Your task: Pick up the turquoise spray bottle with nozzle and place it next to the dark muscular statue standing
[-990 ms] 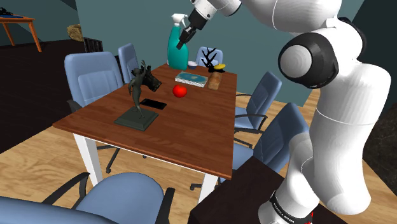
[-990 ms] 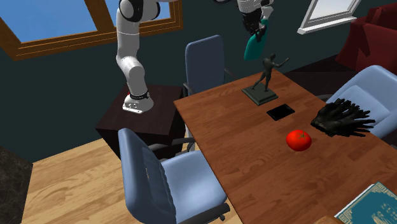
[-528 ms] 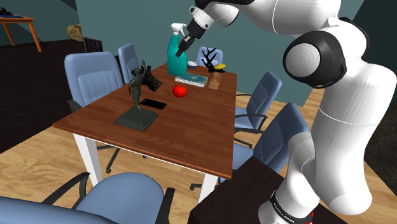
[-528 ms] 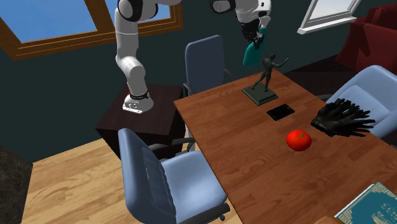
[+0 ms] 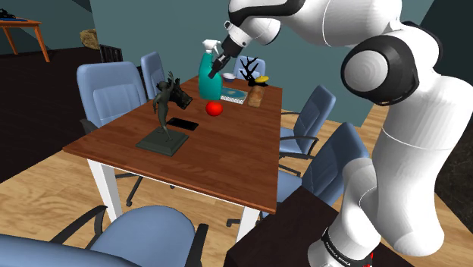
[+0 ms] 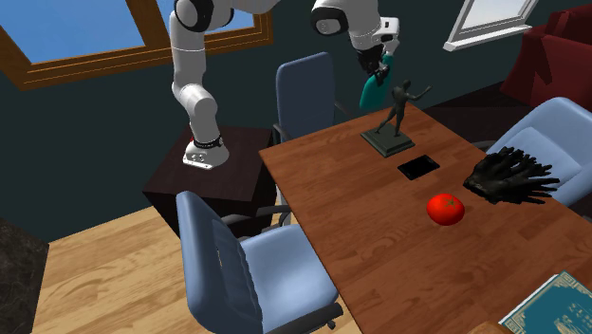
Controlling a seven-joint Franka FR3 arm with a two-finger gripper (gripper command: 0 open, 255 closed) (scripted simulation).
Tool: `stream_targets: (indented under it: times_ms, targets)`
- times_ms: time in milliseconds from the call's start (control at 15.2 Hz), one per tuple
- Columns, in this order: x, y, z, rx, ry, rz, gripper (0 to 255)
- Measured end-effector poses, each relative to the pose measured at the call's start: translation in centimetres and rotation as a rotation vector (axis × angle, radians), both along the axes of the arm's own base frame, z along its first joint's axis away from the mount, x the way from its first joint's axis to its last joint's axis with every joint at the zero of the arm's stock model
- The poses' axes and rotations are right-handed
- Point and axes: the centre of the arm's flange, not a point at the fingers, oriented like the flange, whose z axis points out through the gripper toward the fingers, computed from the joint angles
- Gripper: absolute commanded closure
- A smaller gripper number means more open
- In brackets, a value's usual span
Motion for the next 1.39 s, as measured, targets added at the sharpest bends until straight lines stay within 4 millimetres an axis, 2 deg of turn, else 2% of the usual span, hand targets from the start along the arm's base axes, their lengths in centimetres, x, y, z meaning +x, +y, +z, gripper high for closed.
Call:
stream_targets:
  times_ms: [1386]
  targets:
    - [-0.1,0.0,-11.0,0.0,0.0,0.0,255]
